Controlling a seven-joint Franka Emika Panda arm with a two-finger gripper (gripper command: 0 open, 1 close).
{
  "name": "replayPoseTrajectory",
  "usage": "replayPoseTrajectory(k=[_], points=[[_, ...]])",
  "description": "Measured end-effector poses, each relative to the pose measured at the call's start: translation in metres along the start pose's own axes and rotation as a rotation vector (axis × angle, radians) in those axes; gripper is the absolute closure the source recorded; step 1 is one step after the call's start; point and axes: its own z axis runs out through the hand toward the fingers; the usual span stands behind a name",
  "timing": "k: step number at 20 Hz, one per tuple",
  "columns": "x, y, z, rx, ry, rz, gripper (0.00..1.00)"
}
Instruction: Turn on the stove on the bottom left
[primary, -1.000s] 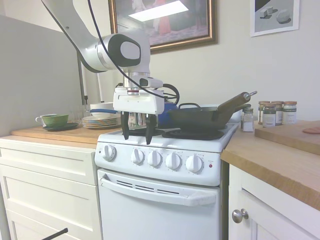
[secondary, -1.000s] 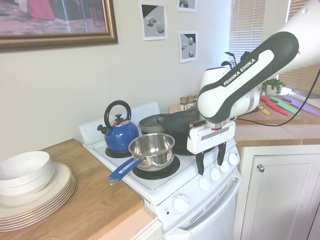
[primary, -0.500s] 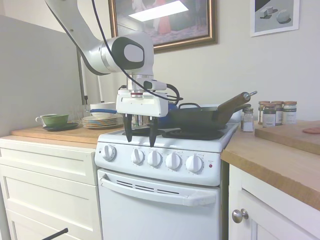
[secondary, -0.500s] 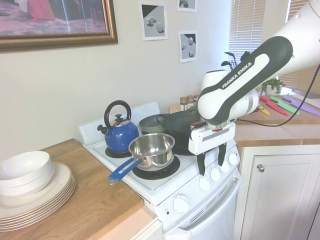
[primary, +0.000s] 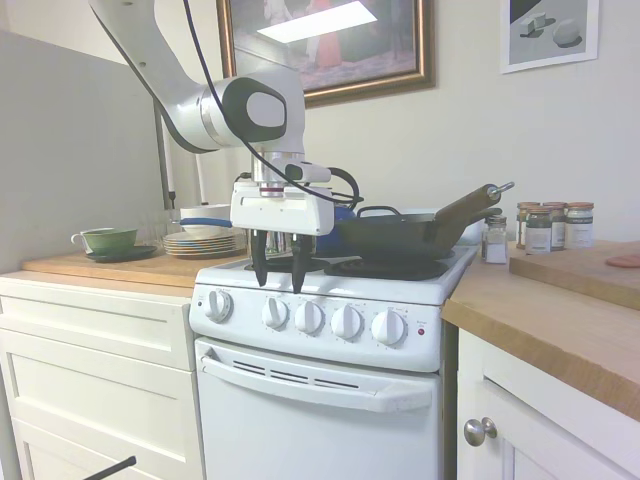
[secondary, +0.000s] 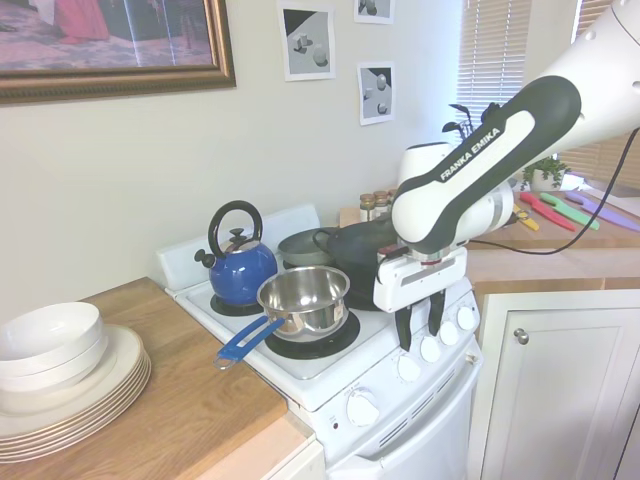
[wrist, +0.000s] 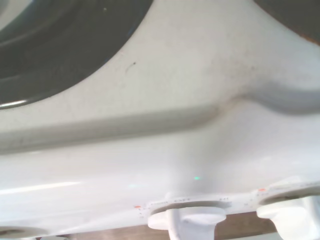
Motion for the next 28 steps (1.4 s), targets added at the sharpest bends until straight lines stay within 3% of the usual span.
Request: replayPoseTrajectory(k=[18,28], points=[[0.002,-0.008,0.001,0.0,0.005,-0.011,1.0],[0.007,-0.009,0.021,-0.006,0.006,-0.009,1.0]])
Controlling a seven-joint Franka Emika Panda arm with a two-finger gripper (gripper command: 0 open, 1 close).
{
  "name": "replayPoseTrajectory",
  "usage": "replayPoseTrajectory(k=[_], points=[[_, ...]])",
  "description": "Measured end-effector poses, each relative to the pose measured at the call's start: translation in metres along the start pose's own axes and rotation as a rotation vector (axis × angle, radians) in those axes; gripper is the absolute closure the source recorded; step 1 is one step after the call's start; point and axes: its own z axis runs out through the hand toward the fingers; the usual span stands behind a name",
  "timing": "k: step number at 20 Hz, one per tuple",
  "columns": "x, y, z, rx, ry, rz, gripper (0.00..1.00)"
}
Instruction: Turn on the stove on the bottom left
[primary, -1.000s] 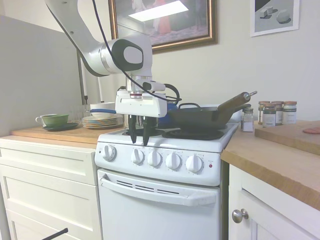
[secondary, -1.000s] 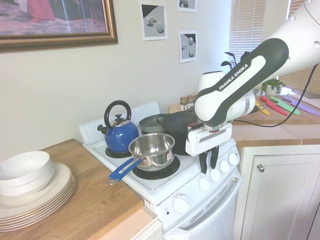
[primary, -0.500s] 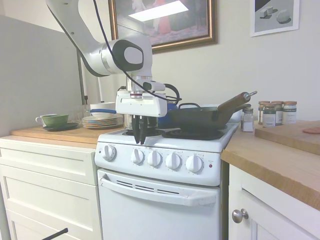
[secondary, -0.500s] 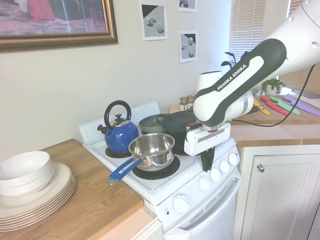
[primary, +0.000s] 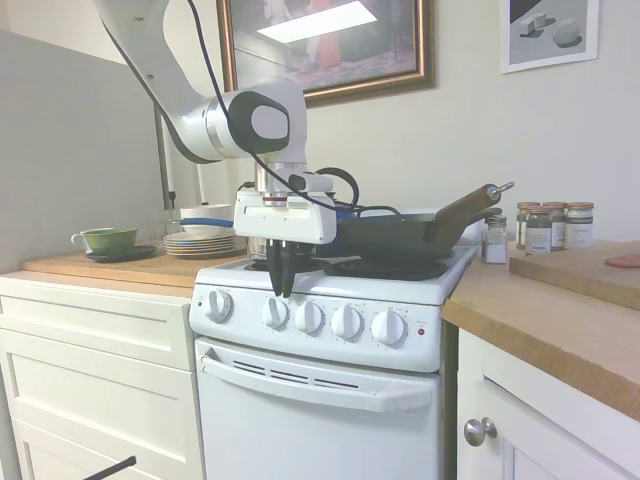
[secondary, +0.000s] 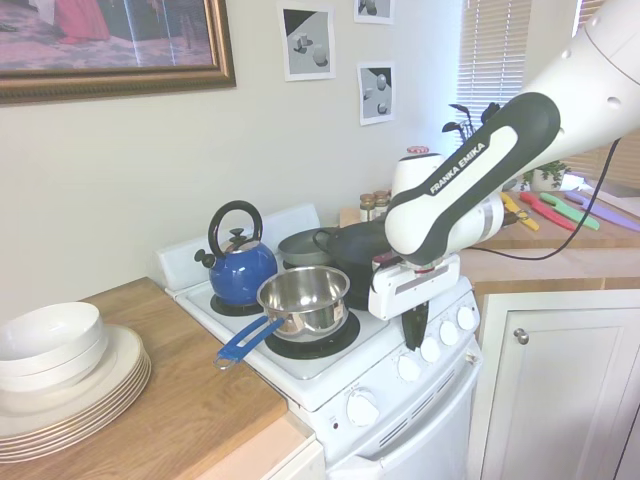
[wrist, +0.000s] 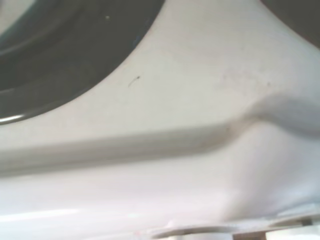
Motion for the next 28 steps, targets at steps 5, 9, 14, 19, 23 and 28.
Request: replayPoseTrajectory(k=[5,9,14,19,23,28], points=[[0.0019,-0.0014,0.0077,0.003,0.006,-0.009,1.0],[0.0027,-0.0014,0.0084,0.004,0.007,-0.01,1.0],[0.0027,-0.0014,0.0084,0.002,0.008,-0.011,1.0],[0.005,0.0008,0.0072,0.002,0.012,-0.008,1.0],[0.0067,0.0042,0.0032,0.005,0.018,-0.003,1.0],[-0.0022,0.0057,0.0054,-0.007,0.018,-0.021,1.0]])
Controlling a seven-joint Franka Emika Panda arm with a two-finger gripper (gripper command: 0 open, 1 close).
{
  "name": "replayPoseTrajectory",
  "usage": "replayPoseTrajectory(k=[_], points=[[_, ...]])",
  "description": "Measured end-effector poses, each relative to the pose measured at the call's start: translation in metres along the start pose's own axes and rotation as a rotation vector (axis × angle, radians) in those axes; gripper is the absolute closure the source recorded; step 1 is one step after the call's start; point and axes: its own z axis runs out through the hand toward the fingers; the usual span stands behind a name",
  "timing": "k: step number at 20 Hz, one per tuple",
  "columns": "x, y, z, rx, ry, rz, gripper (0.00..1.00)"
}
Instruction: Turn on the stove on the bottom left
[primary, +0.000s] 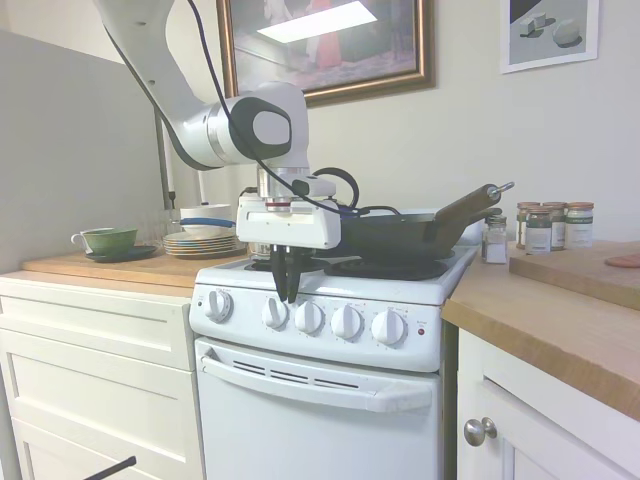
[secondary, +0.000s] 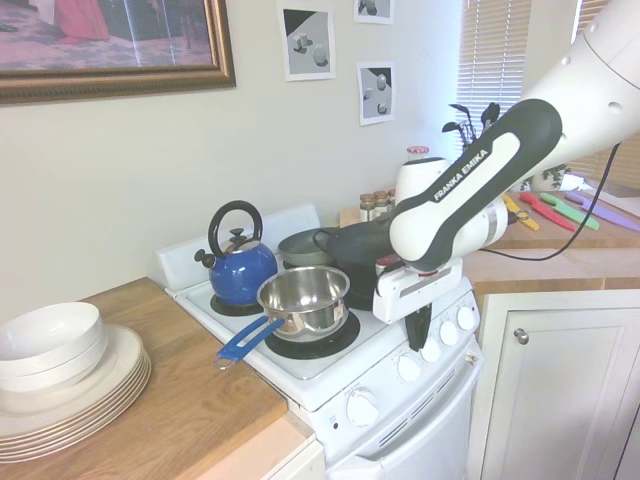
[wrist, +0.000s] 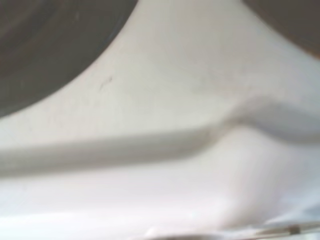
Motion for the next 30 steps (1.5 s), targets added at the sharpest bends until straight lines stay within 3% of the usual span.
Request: replayPoseTrajectory(k=[30], points=[[-0.034,-0.027,0.008,-0.03,0.024,-0.028,1.0]])
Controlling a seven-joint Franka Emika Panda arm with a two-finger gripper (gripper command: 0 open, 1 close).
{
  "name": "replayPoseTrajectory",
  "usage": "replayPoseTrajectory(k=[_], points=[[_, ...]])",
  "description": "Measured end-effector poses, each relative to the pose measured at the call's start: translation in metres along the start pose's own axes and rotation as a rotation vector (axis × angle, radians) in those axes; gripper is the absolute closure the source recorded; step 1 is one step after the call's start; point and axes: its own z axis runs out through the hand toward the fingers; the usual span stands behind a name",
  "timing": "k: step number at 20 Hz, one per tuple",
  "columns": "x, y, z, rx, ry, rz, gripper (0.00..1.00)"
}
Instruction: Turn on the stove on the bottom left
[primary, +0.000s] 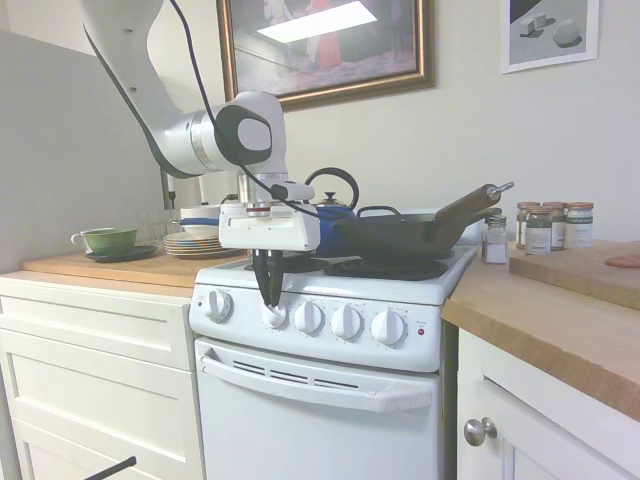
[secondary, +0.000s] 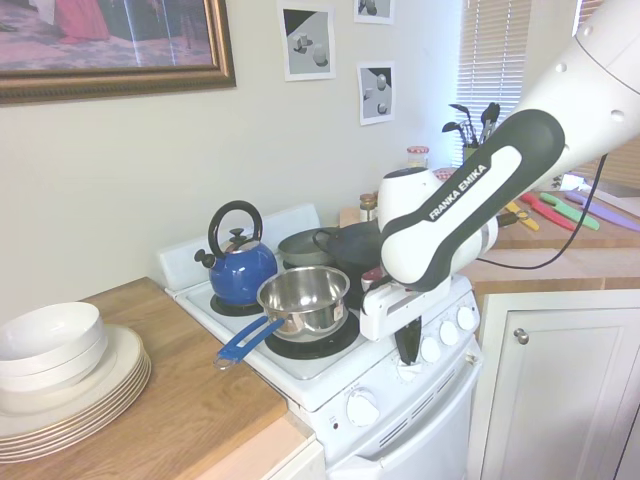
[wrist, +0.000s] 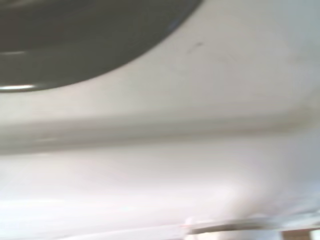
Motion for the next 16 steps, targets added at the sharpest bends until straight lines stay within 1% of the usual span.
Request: replayPoseTrajectory(k=[11,16], points=[[-0.005,-0.004,0.015,-0.013,-0.019,0.008,1.0],[-0.007,-0.004,0.02,-0.032,-0.01,0.013,1.0]])
